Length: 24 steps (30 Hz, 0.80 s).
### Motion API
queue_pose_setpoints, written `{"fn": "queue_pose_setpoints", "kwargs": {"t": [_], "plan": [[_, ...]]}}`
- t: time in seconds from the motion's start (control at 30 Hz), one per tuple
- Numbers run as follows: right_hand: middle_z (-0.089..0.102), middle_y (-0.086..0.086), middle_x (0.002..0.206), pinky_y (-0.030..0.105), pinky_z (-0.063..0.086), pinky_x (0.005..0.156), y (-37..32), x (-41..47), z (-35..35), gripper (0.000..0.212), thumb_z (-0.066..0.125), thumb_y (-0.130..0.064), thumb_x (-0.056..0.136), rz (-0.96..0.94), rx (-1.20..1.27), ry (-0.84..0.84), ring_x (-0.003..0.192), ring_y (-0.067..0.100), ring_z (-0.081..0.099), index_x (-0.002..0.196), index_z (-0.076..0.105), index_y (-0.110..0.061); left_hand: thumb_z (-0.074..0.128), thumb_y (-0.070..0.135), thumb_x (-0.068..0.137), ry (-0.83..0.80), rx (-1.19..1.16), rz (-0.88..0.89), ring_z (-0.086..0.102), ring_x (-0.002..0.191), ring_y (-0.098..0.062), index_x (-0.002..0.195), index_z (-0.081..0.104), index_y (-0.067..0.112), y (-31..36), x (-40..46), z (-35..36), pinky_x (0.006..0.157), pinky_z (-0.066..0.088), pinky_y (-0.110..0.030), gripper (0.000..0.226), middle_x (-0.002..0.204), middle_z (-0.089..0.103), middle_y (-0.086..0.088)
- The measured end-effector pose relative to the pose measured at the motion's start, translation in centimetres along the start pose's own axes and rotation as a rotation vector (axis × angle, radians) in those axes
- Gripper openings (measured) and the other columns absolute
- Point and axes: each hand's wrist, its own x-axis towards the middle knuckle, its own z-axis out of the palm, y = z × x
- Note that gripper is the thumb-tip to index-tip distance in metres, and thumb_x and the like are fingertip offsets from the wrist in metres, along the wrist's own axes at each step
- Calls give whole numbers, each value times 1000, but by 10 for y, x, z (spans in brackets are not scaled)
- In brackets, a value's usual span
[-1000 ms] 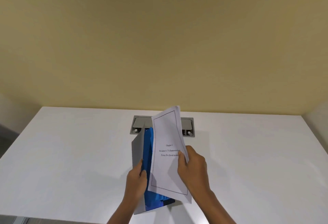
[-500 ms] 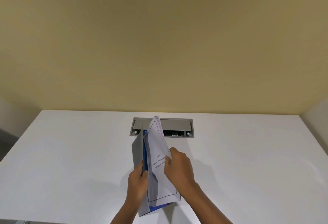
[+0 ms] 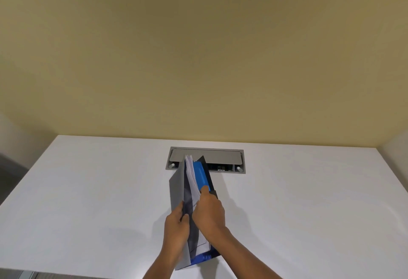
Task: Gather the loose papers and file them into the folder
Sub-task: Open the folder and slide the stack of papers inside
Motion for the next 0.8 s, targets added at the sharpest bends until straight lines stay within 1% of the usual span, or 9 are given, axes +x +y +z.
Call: {"fn": "queue_pose_setpoints", "kwargs": {"t": [0.03, 0.07, 0.13, 0.2, 0.37, 0.43, 0.57, 0.7, 0.8], "plan": [[63, -5, 99, 28, 60, 84, -1, -1, 2, 50, 69, -22, 97, 3, -4, 1, 82, 10, 62, 141, 43, -20, 45, 12, 108, -5, -9, 0, 65, 126, -35, 150, 52, 13, 0, 0, 0, 112, 50, -55, 42, 145, 63, -10], [63, -5, 98, 28, 60, 84, -2, -1, 5, 52, 69, -23, 97, 6, -5, -1, 83, 10, 63, 141, 42, -20, 45, 12, 108, -7, -15, -2, 64, 128, -34, 151, 51, 14, 0, -1, -1, 113, 49, -54, 43, 147, 62, -9], [68, -2, 105, 28, 61, 84, -3, -2, 8, 54, 70, -25, 97, 18, 1, -7, 90, 12, 69, 143, 41, -19, 45, 13, 108, -6, -21, -6, 62, 132, -33, 155, 47, 16, -1, -2, -1, 114, 48, -52, 46, 150, 59, -7], [70, 0, 108, 29, 62, 85, -2, -3, 11, 53, 69, -25, 98, 28, 11, -21, 92, 13, 70, 142, 40, -18, 45, 12, 108, -6, -24, -3, 61, 134, -31, 155, 46, 17, -1, -3, -2, 115, 48, -50, 47, 151, 58, -6], [69, 3, 109, 32, 62, 83, 3, -4, 14, 48, 66, -22, 98, 38, 13, -98, 94, 17, 71, 138, 41, -15, 45, 9, 108, -20, -44, -11, 63, 127, -25, 154, 48, 15, -3, -5, -3, 114, 50, -48, 46, 149, 60, -7], [69, 2, 108, 32, 63, 84, 5, -5, 13, 45, 68, -23, 97, 47, 10, -122, 93, 16, 71, 134, 43, -17, 46, 10, 108, -22, -37, -10, 63, 129, -28, 153, 49, 14, -4, -6, -2, 113, 50, -49, 46, 148, 61, -8], [69, 1, 112, 28, 60, 82, 10, -6, 11, 48, 72, -28, 94, 71, 22, -106, 96, 16, 72, 134, 46, -20, 48, 13, 108, -20, -30, -1, 65, 128, -30, 151, 52, 14, -3, -9, 0, 112, 51, -47, 44, 146, 63, -7], [70, -1, 109, 25, 59, 82, 21, -8, 6, 33, 69, -29, 97, 60, 8, -52, 94, 14, 71, 126, 56, -19, 47, 13, 108, -24, -26, 4, 62, 132, -29, 153, 48, 13, -4, -11, 2, 114, 48, -43, 46, 149, 60, -7], [70, -1, 107, 23, 59, 82, 30, -10, 5, 26, 69, -22, 97, 44, -19, -35, 92, 12, 71, 121, 61, -19, 49, 12, 107, -25, -33, 6, 61, 132, -28, 154, 47, 14, -3, -11, 4, 114, 48, -44, 47, 150, 59, -5]]}}
